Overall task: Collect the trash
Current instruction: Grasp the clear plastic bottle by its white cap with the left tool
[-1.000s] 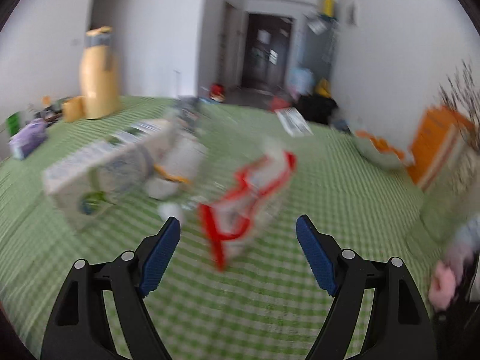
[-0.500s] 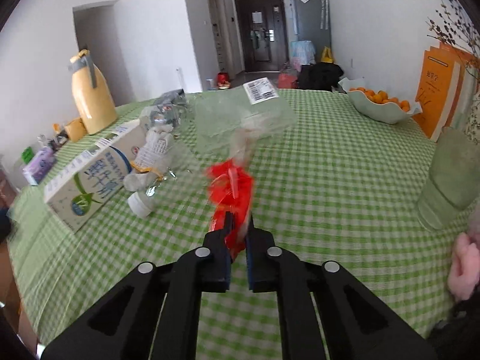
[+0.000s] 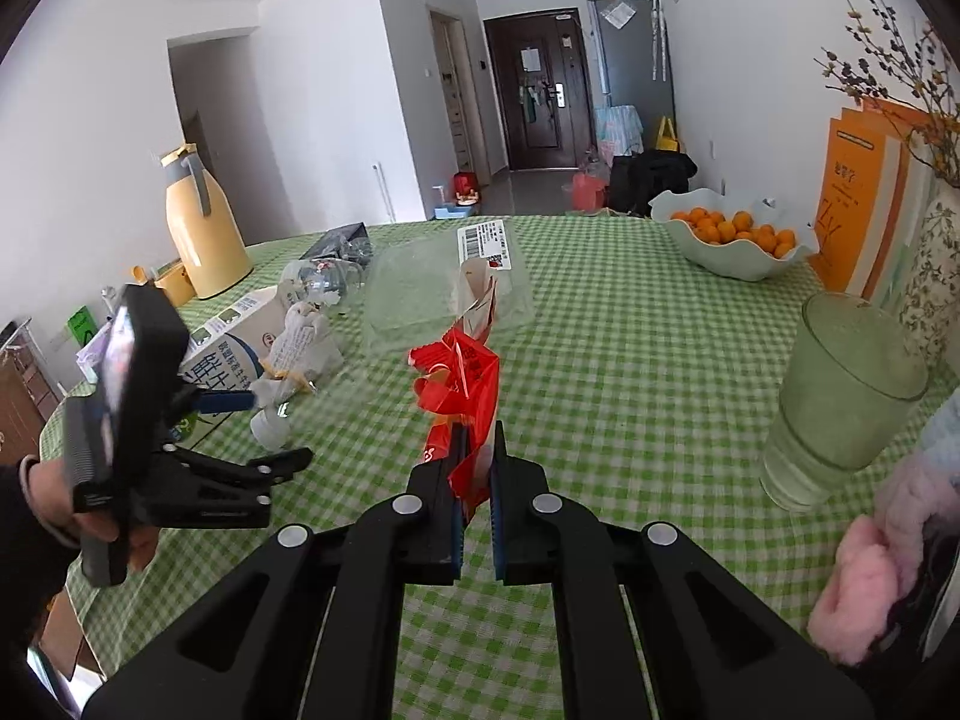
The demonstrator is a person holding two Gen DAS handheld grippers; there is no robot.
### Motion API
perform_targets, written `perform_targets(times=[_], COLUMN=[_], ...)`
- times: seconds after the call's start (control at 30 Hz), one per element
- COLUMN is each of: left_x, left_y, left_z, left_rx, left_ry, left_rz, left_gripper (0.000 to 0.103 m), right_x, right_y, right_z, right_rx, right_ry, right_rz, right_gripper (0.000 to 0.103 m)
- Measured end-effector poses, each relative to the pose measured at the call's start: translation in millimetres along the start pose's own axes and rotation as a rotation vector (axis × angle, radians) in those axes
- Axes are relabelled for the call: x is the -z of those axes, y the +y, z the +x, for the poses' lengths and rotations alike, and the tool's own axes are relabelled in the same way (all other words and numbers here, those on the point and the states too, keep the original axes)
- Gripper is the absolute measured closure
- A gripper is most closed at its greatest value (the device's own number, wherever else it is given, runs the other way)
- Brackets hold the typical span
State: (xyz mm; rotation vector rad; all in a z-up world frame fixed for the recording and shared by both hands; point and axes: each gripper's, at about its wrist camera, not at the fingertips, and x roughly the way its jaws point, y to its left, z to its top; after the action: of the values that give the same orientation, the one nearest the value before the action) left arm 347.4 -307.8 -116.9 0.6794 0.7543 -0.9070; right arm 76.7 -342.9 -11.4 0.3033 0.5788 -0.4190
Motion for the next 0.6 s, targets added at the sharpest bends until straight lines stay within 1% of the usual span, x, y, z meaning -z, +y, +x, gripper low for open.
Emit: perform_targets(times=[0.03,0.07,0.1,0.2,0.27,0.43,0.5,0.57,0.6], left_x=[0,-2,-2,-4,-3,5,11,21,25], left_y=[-1,-1,-1,-2,-6,-14,-17,-11,-10], left_z=[4,4,4,-1,-15,-86,-119,-155,-166], left_rx=[-0.005,-0.002,-0.003,0.008,0.011,0.016,-0.001,-0.029,-0.041], left_ry=[0.015,0.011,0.031,0.048,0.033,-0.076,-0.125,-0.188,-0.207], left_rz=[0.010,0.000,-0.019,-0.065,-0.104,-0.195,-0.225,-0.279,-0.300], left_gripper=[0.039,0.054,0.071,0.071,0.072,0.073,0.073,0.073,0.073], right_x=[0,1,1,1,0,-3,-4,-5,-6], right_y=[-1,-2,-2,-1,0,2,3,7,9], right_z=[0,-1,-1,-2,-4,-22,-30,-39,-42], right_rx=[-0.004,-0.009,-0.019,-0.049,-0.061,-0.077,-0.083,-0.092,-0.096], right_ry=[0.000,-0.003,-0.004,-0.001,-0.004,-0.044,-0.058,-0.074,-0.080], right_rz=[-0.002,-0.003,-0.006,-0.013,-0.025,-0.052,-0.059,-0.070,-0.077], right_gripper=[0.096,0.096,0.096,0.096,0.096,0.096,0.096,0.097,0.097])
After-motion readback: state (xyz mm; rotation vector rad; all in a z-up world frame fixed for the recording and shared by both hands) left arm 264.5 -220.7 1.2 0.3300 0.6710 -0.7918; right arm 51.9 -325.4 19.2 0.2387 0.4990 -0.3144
